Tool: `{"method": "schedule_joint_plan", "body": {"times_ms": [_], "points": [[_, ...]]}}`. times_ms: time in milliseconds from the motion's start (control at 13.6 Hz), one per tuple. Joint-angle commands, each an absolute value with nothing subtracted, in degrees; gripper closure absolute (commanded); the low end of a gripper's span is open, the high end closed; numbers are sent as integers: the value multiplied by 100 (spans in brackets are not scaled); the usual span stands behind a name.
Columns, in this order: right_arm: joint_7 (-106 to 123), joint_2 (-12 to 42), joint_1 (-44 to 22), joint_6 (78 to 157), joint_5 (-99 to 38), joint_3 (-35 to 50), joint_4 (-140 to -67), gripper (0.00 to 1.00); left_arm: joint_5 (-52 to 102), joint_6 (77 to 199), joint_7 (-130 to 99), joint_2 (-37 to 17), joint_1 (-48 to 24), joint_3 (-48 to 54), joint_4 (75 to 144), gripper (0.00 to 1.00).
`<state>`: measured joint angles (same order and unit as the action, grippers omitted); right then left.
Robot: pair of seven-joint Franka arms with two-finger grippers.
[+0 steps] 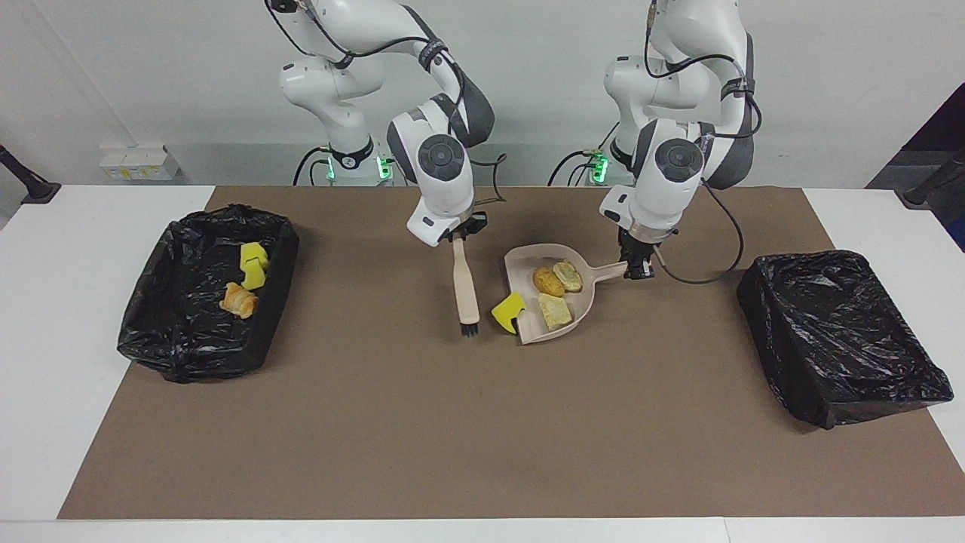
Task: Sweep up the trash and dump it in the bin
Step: 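Lower the brush with the right gripper while the left gripper lifts the dustpan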
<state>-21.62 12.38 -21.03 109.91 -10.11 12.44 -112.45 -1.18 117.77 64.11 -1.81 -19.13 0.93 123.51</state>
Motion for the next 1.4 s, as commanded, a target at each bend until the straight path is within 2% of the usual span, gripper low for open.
{"method": "schedule_joint_plan", "body": {"times_ms": [0, 221, 588, 1324], "points": [[-2101, 1222, -2380, 11503, -1273, 1275, -11521, 100, -167, 11891, 6390, -53, -1942, 79, 12542, 100], [-2170, 1099, -2619, 11532, -1625, 1274, -11759, 100, -167, 11900, 6390, -44, -1942, 79, 12568, 100], [-2786, 959, -2918, 11487, -1863, 1292, -11663, 100, -185, 12085, 6398, -202, -1890, 88, 12568, 100], [-2664, 598, -2874, 10846, -1679, 1266, -11786, 100, -185, 12032, 6548, -132, -1635, 79, 12498, 100]]}}
